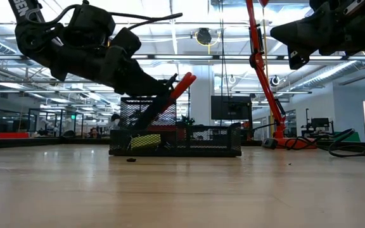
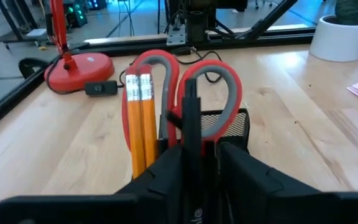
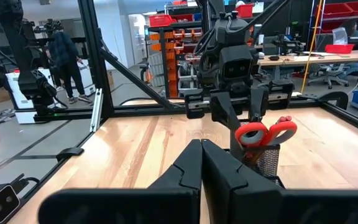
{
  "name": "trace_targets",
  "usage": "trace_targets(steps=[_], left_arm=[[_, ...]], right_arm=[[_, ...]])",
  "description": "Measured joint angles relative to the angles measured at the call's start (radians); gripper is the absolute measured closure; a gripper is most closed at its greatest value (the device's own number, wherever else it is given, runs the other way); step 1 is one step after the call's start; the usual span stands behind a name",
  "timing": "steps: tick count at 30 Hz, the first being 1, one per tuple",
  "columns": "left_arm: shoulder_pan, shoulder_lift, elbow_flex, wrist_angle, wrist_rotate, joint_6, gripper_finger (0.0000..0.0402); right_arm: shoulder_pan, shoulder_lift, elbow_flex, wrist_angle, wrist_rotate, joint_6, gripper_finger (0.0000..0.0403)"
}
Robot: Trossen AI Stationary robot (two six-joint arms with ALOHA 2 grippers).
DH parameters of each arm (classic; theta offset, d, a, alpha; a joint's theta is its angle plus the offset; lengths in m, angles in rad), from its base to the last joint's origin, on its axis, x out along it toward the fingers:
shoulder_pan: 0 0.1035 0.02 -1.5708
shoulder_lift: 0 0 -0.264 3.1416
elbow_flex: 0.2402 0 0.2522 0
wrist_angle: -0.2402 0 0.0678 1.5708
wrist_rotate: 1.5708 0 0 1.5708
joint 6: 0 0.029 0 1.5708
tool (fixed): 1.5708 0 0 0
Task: Pick and place office supplies into organizer
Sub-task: Put the black pen into the black desk organizer, then put the pink sticky notes into the black desk organizer
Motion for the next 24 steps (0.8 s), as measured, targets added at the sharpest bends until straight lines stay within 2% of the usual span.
trace_targets(steps=[6,10,14,17,19,22,24], left_arm=[[0.000,-0.053,0.000,0.057,-0.001,0.045,0.0239],[-0.012,-0.179,0.000,0.043,-0.002,0.054,0.0223],[-0.060,-0.356,0.011,-0.104,-0.008,-0.009,0.0222],[-0.155,-0.462,0.031,-0.342,-0.070,-0.021,0.0236],[-0.237,-0.486,0.035,-0.479,-0.133,-0.047,0.0255],[-0.361,-0.481,0.035,-0.582,-0.198,-0.120,0.0293],[-0.438,-0.448,0.035,-0.591,-0.253,-0.175,0.0323]], right_arm=[[0.000,0.000,0.000,0.000,0.000,0.000,0.0403],[0.000,0.000,0.000,0.000,0.000,0.000,0.0403],[0.000,0.000,0.000,-0.001,0.000,-0.001,0.0403],[0.000,0.000,0.000,-0.002,0.000,-0.007,0.0403],[0.000,0.000,0.000,-0.004,0.000,-0.007,0.0403],[0.000,0.000,0.000,-0.011,0.000,-0.007,0.0403],[0.000,0.000,0.000,-0.015,0.000,-0.007,0.0403]])
